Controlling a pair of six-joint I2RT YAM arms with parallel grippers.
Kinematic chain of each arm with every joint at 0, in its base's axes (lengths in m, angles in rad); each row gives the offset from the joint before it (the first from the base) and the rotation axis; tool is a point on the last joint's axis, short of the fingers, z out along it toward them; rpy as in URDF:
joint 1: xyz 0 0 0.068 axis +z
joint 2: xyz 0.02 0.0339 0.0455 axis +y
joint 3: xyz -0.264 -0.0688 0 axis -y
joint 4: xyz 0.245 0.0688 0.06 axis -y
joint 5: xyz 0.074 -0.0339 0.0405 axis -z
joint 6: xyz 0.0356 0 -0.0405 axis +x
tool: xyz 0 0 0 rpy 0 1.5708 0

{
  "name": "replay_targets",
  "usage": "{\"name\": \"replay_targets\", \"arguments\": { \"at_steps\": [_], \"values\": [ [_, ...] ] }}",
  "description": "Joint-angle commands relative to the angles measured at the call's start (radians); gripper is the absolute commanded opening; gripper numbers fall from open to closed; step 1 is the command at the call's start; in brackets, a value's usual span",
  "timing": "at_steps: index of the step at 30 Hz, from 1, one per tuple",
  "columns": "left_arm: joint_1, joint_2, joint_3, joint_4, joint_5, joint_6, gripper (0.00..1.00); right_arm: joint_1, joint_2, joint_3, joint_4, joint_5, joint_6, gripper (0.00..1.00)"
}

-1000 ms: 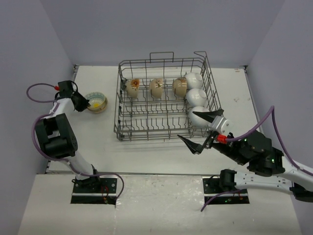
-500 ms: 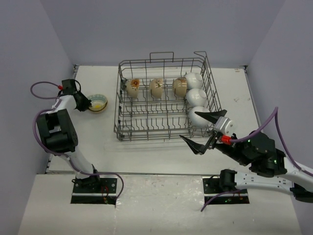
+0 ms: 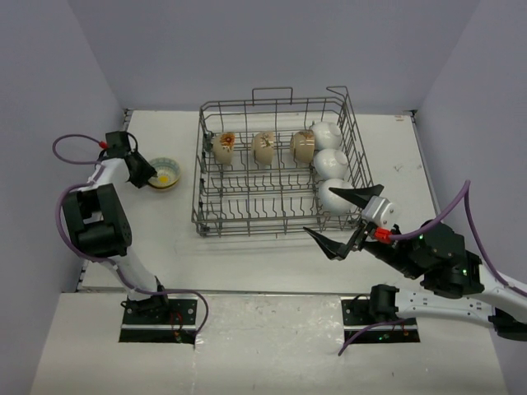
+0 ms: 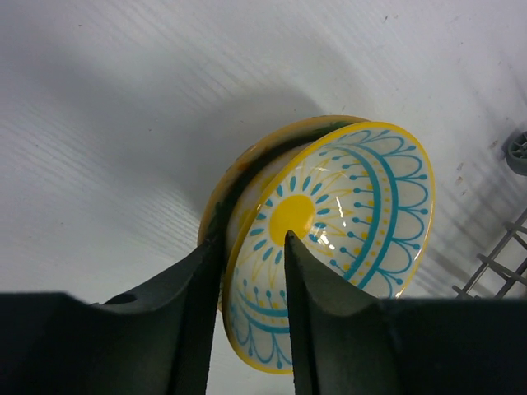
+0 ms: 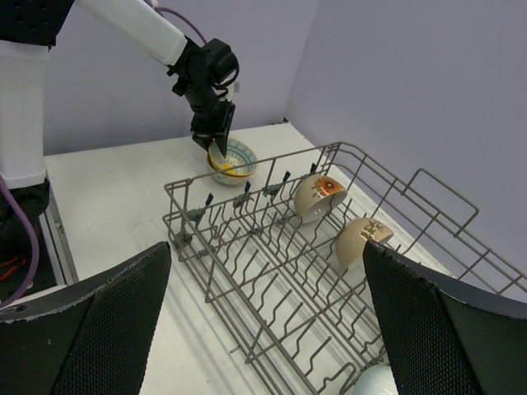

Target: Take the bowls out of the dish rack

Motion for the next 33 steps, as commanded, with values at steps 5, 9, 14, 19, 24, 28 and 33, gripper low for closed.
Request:
{"name": "replay_targets", "arguments": {
  "at_steps": [5, 9, 14, 19, 24, 28, 33],
  "values": [
    [-0.002, -0.062, 0.046, -0.041, -0.011, 0.011, 0.28, 0.0, 0.005, 0.001, 0.045, -0.008, 0.001, 0.99],
    [-0.002, -0.062, 0.048, -0.056, 0.001, 0.011, 0.24, 0.001, 0.01, 0.001, 0.047, -0.005, -0.001, 0.99],
    [-0.002, -0.065, 0.049, -0.075, 0.0, 0.014, 0.34, 0.001, 0.01, 0.001, 0.047, -0.002, -0.002, 0.99],
    [0.0, -0.103, 0.063, -0.102, -0.012, 0.022, 0.37, 0.001, 0.007, -0.002, 0.047, 0.001, -0.004, 0.99],
    [0.004, -0.137, 0.115, -0.158, -0.02, 0.04, 0.67, 0.0, 0.016, -0.001, 0.048, 0.005, -0.007, 0.99],
    [0.024, -0.157, 0.127, -0.199, 0.009, 0.057, 0.81, 0.0, 0.033, 0.004, 0.05, 0.056, 0.009, 0.99],
    [0.02, -0.363, 0.086, -0.211, 0.033, 0.092, 0.94, -0.133, 0.102, 0.045, 0.05, 0.18, 0.177, 0.99]
  ]
}}
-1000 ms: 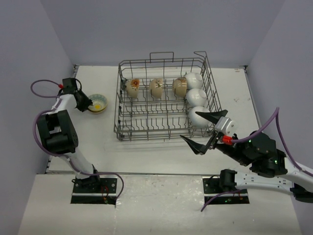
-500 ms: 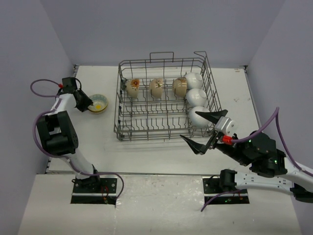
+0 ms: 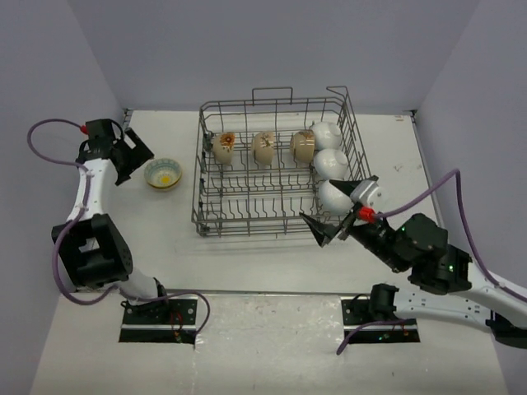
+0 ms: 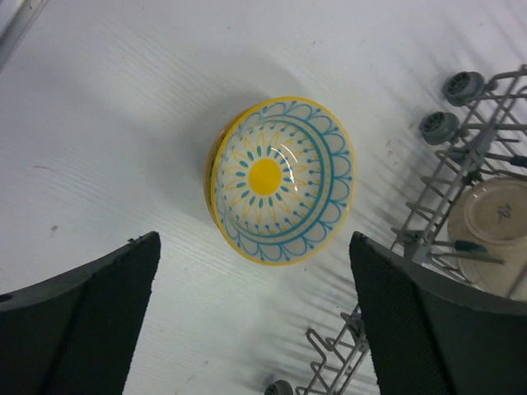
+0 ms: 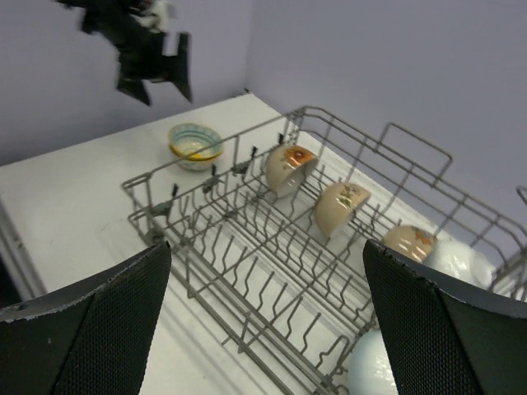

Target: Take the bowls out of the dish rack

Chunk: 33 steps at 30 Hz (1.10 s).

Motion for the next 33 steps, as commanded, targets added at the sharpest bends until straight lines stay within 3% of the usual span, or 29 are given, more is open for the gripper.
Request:
{"name": "replay_targets", "arguments": {
  "at_steps": [1, 2, 5, 11, 15, 18, 21, 27, 33],
  "values": [
    [-0.007, -0.219, -0.015, -0.023, 0.02, 0.055, 1.0, -0.145, 0.065, 0.045, 0.019, 0.057, 0.229, 0.99],
    [-0.05, -0.265, -0.044, -0.024, 0.003, 0.064, 1.0, -0.268, 0.077, 0.051, 0.008, -0.065, 0.289, 0.99],
    [-0.174, -0.452, -0.097, -0.044, -0.138, 0.095, 1.0, -0.441, 0.149, 0.073, -0.021, -0.212, 0.464, 0.99],
    [-0.254, -0.874, -0.293, 0.005, -0.2, 0.125, 1.0, -0.569, 0.284, 0.139, -0.032, -0.365, 0.678, 0.99],
    [-0.305, -0.995, -0.423, 0.073, -0.206, 0.145, 1.0, -0.618, 0.323, 0.172, -0.033, -0.332, 0.678, 0.99],
    [-0.333, -1.007, -0.484, 0.08, -0.238, 0.155, 1.0, -0.722, 0.439, 0.275, -0.125, -0.393, 0.655, 0.99],
    [-0.343, -0.996, -0.483, 0.071, -0.224, 0.161, 1.0, -0.866, 0.591, 0.414, -0.24, -0.593, 0.607, 0.99],
    [-0.373, -1.039, -0.509, 0.096, -0.197, 0.158, 1.0, -0.99, 0.939, 0.7, -0.434, -0.634, 0.547, 0.99],
    [-0.414, -1.039, -0.509, 0.096, -0.195, 0.159, 1.0, -1.026, 1.187, 0.956, -0.524, -0.551, 0.535, 0.89]
  ]
}}
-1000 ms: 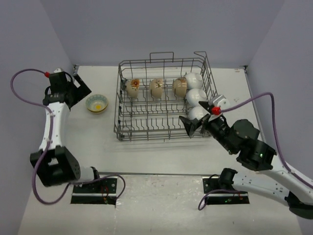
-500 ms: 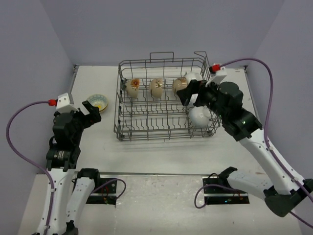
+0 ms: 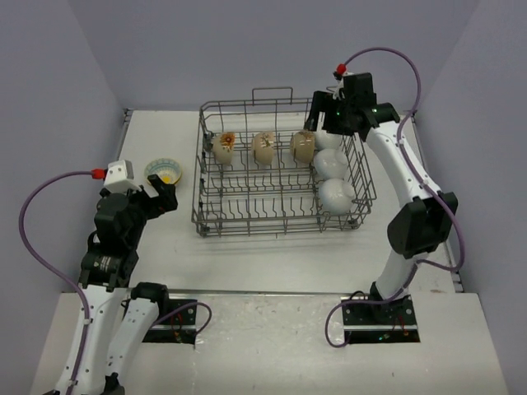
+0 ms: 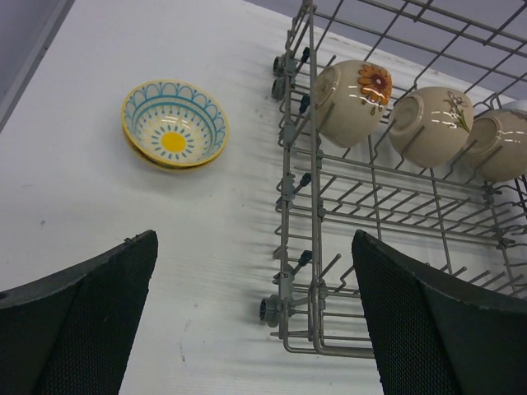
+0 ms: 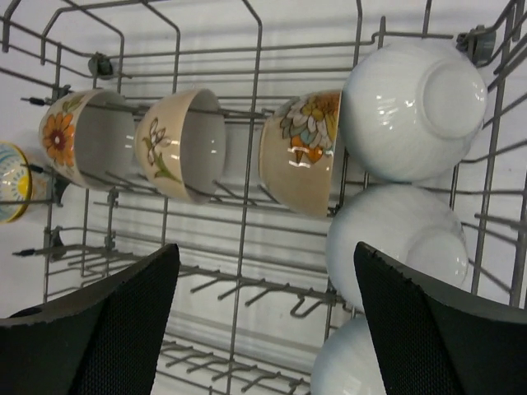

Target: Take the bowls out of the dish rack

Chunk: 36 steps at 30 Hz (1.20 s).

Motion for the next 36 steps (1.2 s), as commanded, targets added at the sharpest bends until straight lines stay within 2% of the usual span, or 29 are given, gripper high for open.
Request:
{"name": "replay_targets", "arguments": {
  "at_steps": [1, 3, 7, 16, 28, 36],
  "values": [
    [-0.021, 0.008, -0.004, 0.043, 0.003, 0.027, 1.0, -0.009, 0.09, 0.176, -0.1, 0.021, -0.029, 0.86],
    [-0.028, 0.01, -0.004, 0.045, 0.004, 0.028, 1.0, -0.016, 0.153, 0.259, -0.141, 0.003, -0.029, 0.79],
    [-0.041, 0.01, -0.003, 0.043, 0.001, 0.03, 1.0, -0.032, 0.251, 0.285, -0.157, -0.036, -0.003, 0.72],
    [-0.05, 0.011, -0.003, 0.041, 0.004, 0.03, 1.0, -0.032, 0.291, 0.206, -0.089, -0.014, 0.023, 0.68],
    [-0.05, 0.016, -0.004, 0.043, 0.007, 0.03, 1.0, -0.032, 0.383, 0.252, -0.071, -0.054, 0.048, 0.66],
    [-0.05, 0.014, -0.006, 0.043, 0.007, 0.031, 1.0, -0.036, 0.4, 0.247, -0.03, -0.146, 0.097, 0.56]
  ]
}}
